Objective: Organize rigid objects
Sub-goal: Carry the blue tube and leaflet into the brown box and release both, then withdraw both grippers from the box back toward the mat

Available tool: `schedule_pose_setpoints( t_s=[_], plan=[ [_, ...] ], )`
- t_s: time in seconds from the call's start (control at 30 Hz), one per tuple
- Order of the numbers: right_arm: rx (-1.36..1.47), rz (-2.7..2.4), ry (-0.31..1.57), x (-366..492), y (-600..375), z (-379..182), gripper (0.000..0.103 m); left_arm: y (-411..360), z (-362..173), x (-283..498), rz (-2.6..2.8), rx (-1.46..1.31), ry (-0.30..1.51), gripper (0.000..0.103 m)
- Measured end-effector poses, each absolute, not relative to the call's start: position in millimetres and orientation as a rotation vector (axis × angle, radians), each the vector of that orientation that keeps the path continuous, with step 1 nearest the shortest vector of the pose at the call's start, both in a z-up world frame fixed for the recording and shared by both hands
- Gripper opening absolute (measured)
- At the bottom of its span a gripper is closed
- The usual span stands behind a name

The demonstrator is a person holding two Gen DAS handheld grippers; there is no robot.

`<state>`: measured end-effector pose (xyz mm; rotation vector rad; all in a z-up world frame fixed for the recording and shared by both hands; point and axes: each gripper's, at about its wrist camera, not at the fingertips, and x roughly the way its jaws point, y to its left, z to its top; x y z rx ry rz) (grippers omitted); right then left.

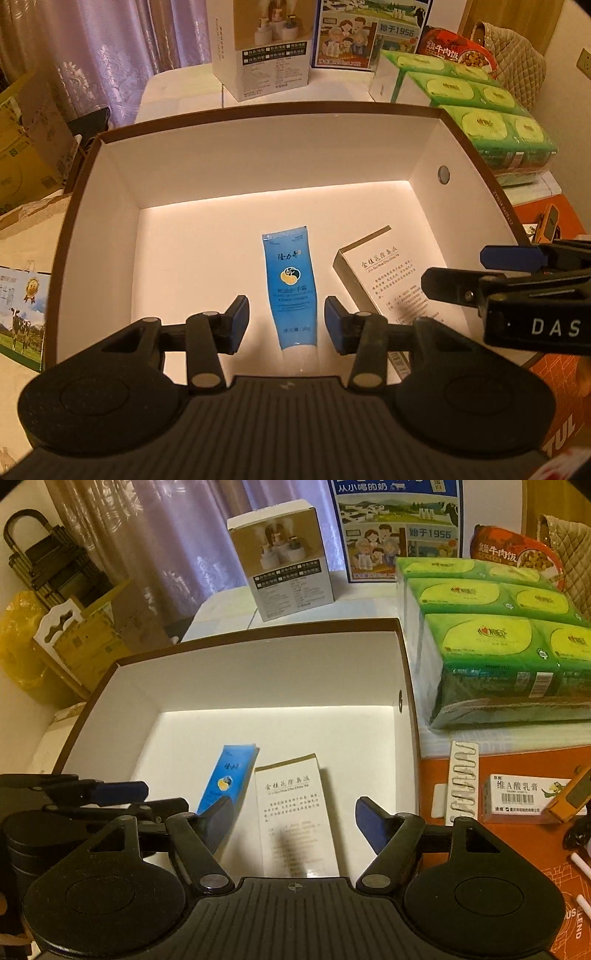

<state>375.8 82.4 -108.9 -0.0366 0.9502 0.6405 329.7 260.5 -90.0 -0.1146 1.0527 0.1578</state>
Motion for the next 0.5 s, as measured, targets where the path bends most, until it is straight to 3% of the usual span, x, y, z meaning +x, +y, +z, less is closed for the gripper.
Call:
schedule_pose_setpoints(
  t_s=[0.5],
  plan=[
    [-0.03, 0.686, 0.905, 358, 72, -93, 0.07, 248, -62, 307, 0.207, -0.116, 0.984, 0.041]
  ],
)
